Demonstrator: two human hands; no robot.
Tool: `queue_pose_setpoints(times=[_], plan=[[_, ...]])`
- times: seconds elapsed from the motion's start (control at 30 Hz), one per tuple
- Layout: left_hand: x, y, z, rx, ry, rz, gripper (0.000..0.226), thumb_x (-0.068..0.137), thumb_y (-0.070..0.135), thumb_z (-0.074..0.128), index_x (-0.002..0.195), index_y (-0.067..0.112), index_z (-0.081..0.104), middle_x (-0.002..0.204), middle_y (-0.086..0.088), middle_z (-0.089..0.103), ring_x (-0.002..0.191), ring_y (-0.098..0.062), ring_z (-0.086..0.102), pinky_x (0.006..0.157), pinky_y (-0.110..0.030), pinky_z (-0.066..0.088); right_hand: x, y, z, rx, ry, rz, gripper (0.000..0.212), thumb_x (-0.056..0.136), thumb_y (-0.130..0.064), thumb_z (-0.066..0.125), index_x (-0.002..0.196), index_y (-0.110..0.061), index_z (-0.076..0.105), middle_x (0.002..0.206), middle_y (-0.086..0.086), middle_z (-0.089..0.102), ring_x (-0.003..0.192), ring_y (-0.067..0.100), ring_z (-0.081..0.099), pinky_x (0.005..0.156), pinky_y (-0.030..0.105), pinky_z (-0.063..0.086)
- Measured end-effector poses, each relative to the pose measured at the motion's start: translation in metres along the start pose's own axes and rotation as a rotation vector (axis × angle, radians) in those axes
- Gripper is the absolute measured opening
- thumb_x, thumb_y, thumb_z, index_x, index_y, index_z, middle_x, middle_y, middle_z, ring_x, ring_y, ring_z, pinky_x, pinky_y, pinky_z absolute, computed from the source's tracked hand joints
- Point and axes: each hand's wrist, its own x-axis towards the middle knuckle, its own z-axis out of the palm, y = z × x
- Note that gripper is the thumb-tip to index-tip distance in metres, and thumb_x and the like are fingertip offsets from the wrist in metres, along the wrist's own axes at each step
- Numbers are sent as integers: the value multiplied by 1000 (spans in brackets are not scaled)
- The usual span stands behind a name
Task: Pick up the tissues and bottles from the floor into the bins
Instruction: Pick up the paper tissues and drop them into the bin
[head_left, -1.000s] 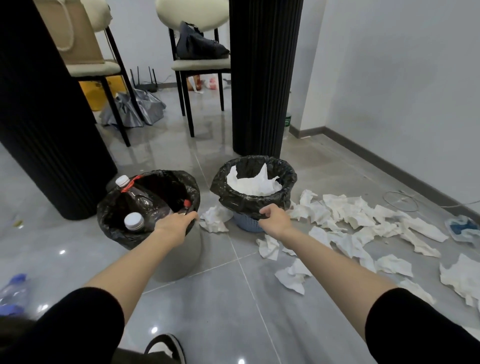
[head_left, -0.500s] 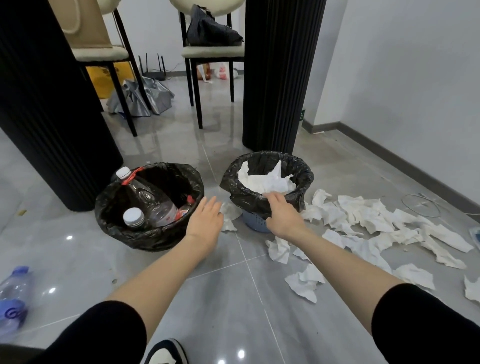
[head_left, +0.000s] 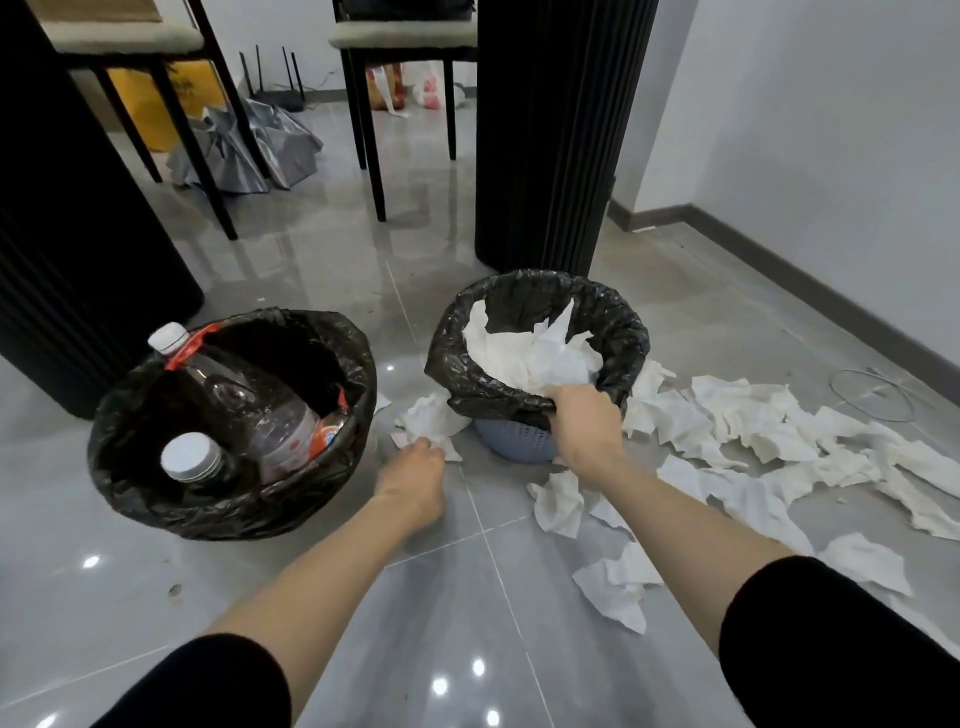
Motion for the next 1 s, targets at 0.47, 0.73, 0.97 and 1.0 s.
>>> queue_pose_setpoints(times=[0.47, 0.73, 0.97, 1.0], plan=[[116, -16, 48, -270, -74, -176, 73, 91, 33, 49, 151, 28, 7, 158, -13, -7, 145, -39, -2, 118, -44, 13, 71, 45, -22, 108, 67, -54, 17, 83, -5, 52, 80, -14, 66, 74, 9, 63, 77, 34, 60, 63, 30, 42], [153, -29, 74, -303, -159, -183, 78, 88, 44, 52, 150, 28, 8, 159, -4, 6, 146, -31, 4, 117, -50, 10, 82, 46, 10, 182, -49, -98, 22, 85, -1, 49, 81, -18, 63, 84, 14, 65, 82, 36, 59, 67, 33, 43], [127, -20, 91, -324, -53, -40, 53, 90, 19, 53, 141, 16, 37, 141, -12, 38, 127, -34, 42, 104, -29, 32, 83, 37, 1, 132, -91, -120, 19, 88, -8, 51, 95, -15, 67, 94, 14, 66, 93, 35, 59, 72, 35, 45], [121, -17, 93, -325, -30, -19, 49, 90, 17, 52, 137, 15, 41, 137, -13, 42, 124, -34, 44, 102, -28, 33, 80, 35, 0, 127, -100, -113, 19, 88, -9, 52, 96, -17, 67, 95, 13, 66, 93, 35, 59, 70, 33, 43]])
